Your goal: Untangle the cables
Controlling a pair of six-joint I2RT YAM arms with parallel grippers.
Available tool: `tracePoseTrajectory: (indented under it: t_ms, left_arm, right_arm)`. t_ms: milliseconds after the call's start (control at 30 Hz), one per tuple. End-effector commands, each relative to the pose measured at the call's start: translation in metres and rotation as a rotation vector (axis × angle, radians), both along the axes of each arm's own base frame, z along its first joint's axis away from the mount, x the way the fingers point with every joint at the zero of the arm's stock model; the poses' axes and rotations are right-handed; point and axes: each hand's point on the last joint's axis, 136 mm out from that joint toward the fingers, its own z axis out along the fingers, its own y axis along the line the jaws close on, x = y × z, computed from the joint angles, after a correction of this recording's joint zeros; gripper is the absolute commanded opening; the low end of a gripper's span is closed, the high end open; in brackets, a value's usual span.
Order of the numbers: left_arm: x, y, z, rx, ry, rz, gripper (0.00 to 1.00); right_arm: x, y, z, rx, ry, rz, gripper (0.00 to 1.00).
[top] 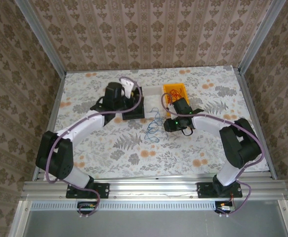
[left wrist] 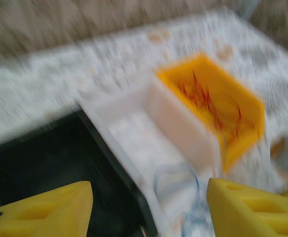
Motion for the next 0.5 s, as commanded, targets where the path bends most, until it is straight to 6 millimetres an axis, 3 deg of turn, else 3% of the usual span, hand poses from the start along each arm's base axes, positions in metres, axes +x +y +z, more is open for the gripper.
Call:
tracePoseTrajectory:
  t_ms: [0, 133, 267, 467]
  left_arm:
    - [-0.058, -0.013, -0.062, 0.11, 0.181, -0.19, 0.62]
    - [-0.077, -0.023, -0.088, 0.16, 0.232, -0.248, 0.62]
    - [-0.073, -0.026, -0.099, 0.183, 0.244, -0.25, 0.62]
    - [-0.068, -0.025, -0.108, 0.225, 0.241, -0.254, 0.63]
  right_arm:
    - [-0.005, 0.015, 0.018, 0.078, -0.034, 0.074, 0.28]
    - [-0.018, 0.031, 0.018, 0.098, -0.008, 0.165, 0.34]
    - [-0.025, 0.039, 0.008, 0.065, 0.017, 0.217, 0.38]
    - [-0.017, 0.045, -0.005, 0.006, 0.018, 0.228, 0.39]
